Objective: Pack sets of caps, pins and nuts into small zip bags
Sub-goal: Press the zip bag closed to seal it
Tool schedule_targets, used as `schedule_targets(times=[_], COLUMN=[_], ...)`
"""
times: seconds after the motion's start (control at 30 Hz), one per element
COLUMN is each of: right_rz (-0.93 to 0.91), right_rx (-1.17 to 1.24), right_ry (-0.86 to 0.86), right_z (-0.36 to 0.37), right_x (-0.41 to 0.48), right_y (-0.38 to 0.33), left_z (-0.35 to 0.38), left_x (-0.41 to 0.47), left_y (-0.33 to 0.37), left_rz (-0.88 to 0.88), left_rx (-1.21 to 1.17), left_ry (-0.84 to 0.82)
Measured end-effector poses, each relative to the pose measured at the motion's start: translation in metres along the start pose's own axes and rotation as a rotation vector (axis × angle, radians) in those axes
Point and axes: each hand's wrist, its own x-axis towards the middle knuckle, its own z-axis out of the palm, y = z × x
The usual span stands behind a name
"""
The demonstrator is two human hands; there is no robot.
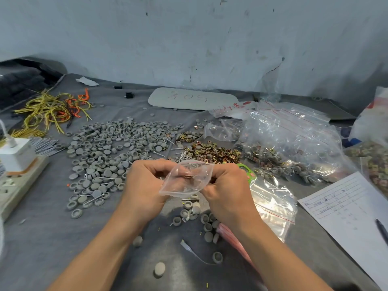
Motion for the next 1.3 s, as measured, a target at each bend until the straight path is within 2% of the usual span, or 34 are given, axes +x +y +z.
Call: schedule_targets(times=[0.23, 0.33, 0.47, 0.63, 0.7, 0.77, 0.87, 0.97, 1.3], right_rz=[0.051, 0.073, 0.066, 0.106, 0.113, 0.092, 0.084, 0.117, 0.297], right_rx=[0.039, 0.034, 0.066, 0.143, 0.198, 0.286, 0.429, 0.488, 0.623], right_ry=[-0.014, -0.029, 0.014, 0.141, 0.174, 0.178, 0.176, 0.189, 0.185], right_z=[-0.001, -0.003, -0.003, -0.005, -0.007, -0.009, -0.013, -0.015, -0.019], right_x=[0.001, 0.001, 0.004, 0.005, 0.006, 0.007, 0.007, 0.007, 0.014], right_y=[-0.005, -0.005, -0.005, 0.000, 0.000, -0.003, -0.006, -0.009, -0.013], left_z=[-0.001, -0.001, 0.000, 0.001, 0.000, 0.001, 0.001, -0.001, -0.007], left_x=[-0.001, -0.001, -0.002, 0.000, -0.001, -0.001, -0.001, 0.000, 0.006], left_y=[-0.001, -0.003, -0.007, -0.008, -0.005, -0.001, 0.003, 0.003, 0.007], left_rz=[0.038, 0.056, -0.015, 0.002, 0.025, 0.043, 0.052, 0.054, -0.050], left_rx=[0.058, 0.172, 0.295, 0.204, 0.094, -0.013, -0.025, -0.031, -0.208], left_ry=[0.025, 0.057, 0.137, 0.182, 0.203, 0.211, 0.212, 0.179, 0.281])
